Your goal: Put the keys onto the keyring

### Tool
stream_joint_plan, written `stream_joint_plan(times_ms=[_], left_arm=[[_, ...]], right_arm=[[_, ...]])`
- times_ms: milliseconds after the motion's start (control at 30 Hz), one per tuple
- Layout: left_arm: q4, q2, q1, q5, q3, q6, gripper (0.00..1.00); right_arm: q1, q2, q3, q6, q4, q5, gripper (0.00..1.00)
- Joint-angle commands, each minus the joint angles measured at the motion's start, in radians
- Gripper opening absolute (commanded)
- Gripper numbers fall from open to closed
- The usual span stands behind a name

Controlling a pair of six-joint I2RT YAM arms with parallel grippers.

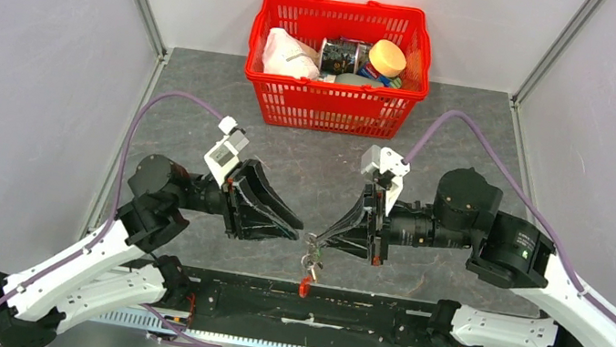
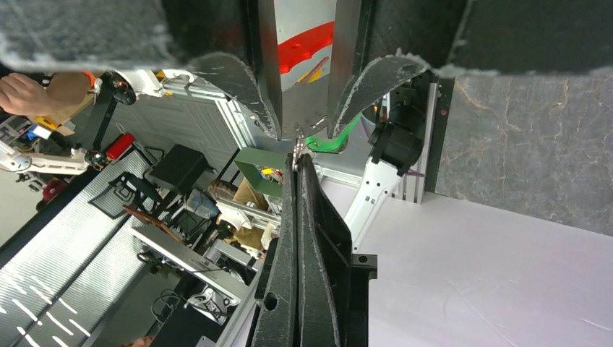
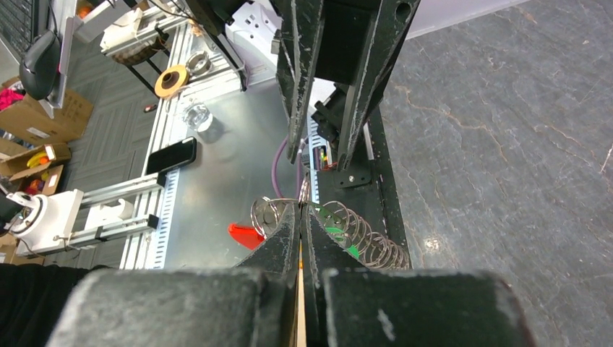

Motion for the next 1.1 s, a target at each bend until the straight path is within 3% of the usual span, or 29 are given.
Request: stream_joint_plan(times_ms=[0,233,500,1067], left_arm=[[-0.065,-0.002,0.0,0.071,0.069,0.067,0.38],[-0.097,0.012,0.0,0.138,0.086,0.064,0.43],[-0.24,0.017,0.0,0.14,0.122,0.138,0.44],[-0.305,0.039,-0.001,0.172,0.145,0.176,0.41]], right_arm=[[0.001,0.018,0.075,-0.039,-0.045,-0.036,0.0],[0.002,0.092,0.125,-0.082,-0.142,-0.12,0.0],[0.002,0.161,0.171,-0.111,-0.188,-0.193,0.0],[0.002,0.214,0.229,-0.131,-0.221,-0.165,0.0]])
